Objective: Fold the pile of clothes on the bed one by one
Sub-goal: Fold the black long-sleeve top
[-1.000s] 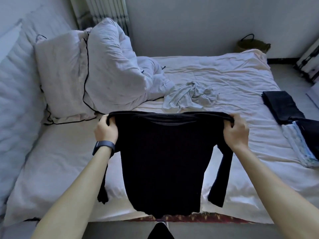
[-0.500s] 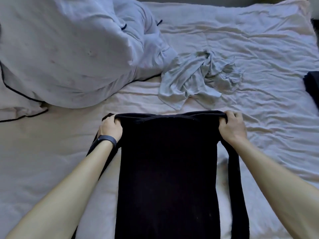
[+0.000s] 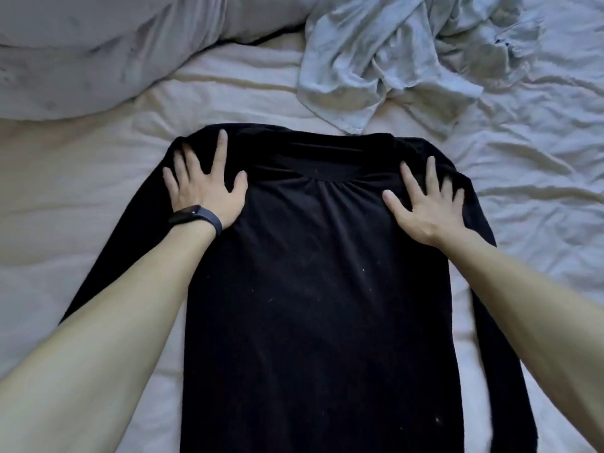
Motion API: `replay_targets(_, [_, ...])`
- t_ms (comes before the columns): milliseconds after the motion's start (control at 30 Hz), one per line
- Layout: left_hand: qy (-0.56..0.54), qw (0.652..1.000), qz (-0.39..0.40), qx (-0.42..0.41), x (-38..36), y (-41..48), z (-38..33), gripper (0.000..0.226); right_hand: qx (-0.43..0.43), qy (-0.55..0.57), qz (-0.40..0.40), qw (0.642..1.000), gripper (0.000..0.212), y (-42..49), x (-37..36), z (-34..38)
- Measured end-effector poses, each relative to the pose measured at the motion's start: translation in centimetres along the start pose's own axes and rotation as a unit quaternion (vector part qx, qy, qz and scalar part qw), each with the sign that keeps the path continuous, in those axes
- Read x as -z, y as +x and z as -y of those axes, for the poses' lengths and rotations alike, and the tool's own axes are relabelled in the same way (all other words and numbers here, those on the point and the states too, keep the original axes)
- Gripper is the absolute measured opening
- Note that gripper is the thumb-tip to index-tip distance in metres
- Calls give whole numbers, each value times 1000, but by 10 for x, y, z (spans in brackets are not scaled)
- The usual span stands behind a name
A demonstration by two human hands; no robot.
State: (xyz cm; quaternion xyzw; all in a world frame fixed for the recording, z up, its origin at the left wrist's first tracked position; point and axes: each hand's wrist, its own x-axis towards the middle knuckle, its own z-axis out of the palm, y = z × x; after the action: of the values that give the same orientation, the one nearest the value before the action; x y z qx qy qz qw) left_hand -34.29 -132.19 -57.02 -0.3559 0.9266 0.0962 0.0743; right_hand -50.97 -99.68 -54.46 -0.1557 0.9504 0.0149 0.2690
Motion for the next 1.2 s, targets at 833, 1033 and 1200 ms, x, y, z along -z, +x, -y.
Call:
replay_targets(833, [-446,819,194,304,-4,-458,85,31,-199,487,56,848,31,-417,-181,-79])
replay_targets(1033, [-529,788,117,290,17,-476,118,14,-202,600,-59,772,18,-430,-172,-105])
replay_targets(1200, [-395,866,102,288,13,-508,128,30,-247,466,-78,846,22,-450,-187,-118])
